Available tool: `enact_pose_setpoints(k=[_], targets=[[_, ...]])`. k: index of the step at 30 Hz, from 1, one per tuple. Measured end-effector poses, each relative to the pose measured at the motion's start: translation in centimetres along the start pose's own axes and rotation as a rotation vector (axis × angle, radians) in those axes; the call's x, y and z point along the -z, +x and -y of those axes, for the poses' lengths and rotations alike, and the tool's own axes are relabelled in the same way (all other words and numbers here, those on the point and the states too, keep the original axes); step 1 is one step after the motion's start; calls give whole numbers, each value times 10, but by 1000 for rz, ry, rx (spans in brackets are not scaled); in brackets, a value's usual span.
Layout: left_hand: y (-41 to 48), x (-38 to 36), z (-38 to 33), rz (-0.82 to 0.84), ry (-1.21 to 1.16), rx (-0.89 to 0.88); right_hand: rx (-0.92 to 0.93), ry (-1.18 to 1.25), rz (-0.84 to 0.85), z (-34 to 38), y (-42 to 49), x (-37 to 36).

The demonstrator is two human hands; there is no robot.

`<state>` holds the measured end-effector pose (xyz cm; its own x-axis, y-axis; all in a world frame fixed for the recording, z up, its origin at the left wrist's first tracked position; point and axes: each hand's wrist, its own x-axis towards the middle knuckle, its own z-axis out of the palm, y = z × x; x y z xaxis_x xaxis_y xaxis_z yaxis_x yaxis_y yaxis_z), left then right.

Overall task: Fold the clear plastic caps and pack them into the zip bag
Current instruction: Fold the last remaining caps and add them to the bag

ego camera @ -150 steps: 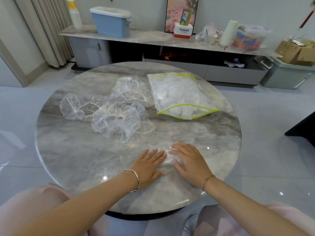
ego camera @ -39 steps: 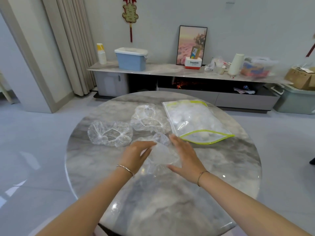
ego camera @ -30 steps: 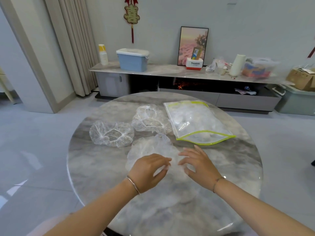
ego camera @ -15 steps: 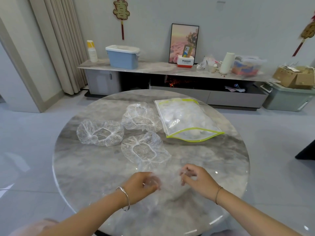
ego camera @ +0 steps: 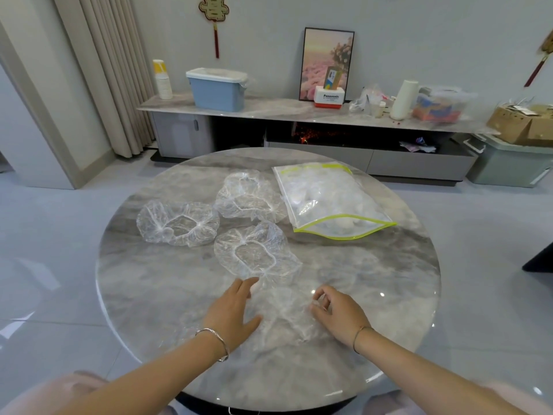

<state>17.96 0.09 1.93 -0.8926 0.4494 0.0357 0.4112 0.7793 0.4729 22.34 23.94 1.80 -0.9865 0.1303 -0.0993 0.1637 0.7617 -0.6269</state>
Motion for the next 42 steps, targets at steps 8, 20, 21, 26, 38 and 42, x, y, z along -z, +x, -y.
enact_pose_setpoints(k=[8, 20, 21, 26, 38, 42], targets=[[11, -13, 1, 32, 411, -660, 360, -150, -193, 10, -11, -7], [17, -37, 27, 271, 461, -271, 619, -781, 141, -20, -18, -32], [17, -39, 28, 259, 467, -278, 573, -781, 196, -21, -18, -31], [20, -29, 25, 224, 455, -354, 535, -628, 273, -11, -22, -25], [22, 1, 8, 130, 503, -262, 839, -475, 272, 6, -27, -16], [18, 0, 10, 23, 412, -389, 819, -461, 272, 2, -23, -25]])
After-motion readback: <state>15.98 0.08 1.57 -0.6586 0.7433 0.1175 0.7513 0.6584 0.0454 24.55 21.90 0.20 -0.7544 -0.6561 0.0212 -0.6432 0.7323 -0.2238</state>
